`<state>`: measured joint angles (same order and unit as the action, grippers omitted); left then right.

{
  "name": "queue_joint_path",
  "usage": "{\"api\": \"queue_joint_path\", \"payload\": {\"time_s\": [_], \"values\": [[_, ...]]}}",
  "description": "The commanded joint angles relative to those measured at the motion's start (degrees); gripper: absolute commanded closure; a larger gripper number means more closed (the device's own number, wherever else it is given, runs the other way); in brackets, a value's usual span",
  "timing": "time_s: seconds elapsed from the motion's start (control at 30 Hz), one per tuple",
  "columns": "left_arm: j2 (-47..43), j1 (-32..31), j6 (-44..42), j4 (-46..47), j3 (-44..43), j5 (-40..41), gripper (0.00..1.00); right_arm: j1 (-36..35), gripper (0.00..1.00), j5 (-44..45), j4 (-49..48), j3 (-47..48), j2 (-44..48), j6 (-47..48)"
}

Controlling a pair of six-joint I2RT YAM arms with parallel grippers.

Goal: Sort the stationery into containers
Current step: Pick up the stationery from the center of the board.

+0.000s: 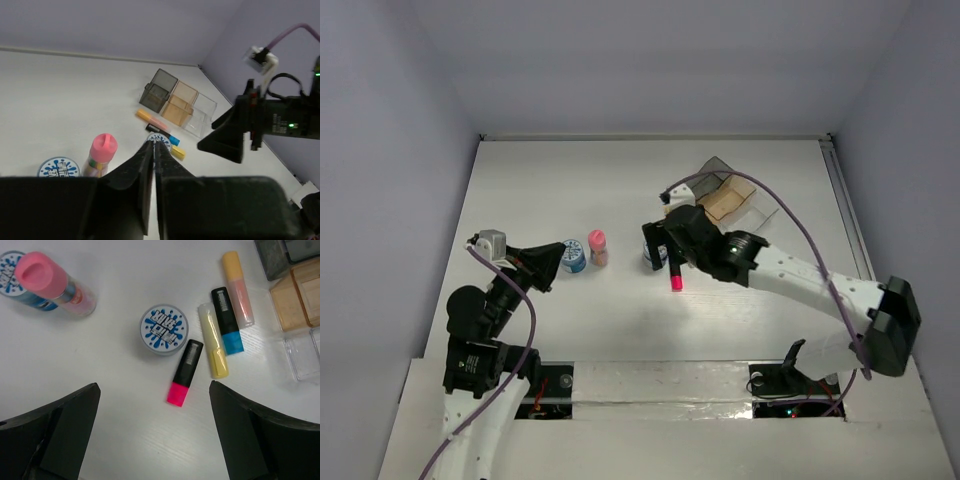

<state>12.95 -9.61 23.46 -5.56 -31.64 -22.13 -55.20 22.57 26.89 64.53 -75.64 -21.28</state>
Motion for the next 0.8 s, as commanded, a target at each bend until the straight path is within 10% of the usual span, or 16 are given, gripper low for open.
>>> {"api": "queue_joint_path", "payload": {"time_s": [0.0,0.2,0.77], "values": [[0.14,0.38,-0.08,1.7,-1.41,1.13,0.94,0.53,0.03,5.12,3.07,7.16,-7.84,2.47],[1.11,0.38,0.09,1.96,-1.23,0.33,0.65,4.04,0.02,1.87,4.74,14.29,-21.82,3.7],[2.17,0.38,0.09,2.75,-0.97,-1.86,0.62,10.37,0.11,-8.24,1.14,19.14,-31.85,5.02]]}}
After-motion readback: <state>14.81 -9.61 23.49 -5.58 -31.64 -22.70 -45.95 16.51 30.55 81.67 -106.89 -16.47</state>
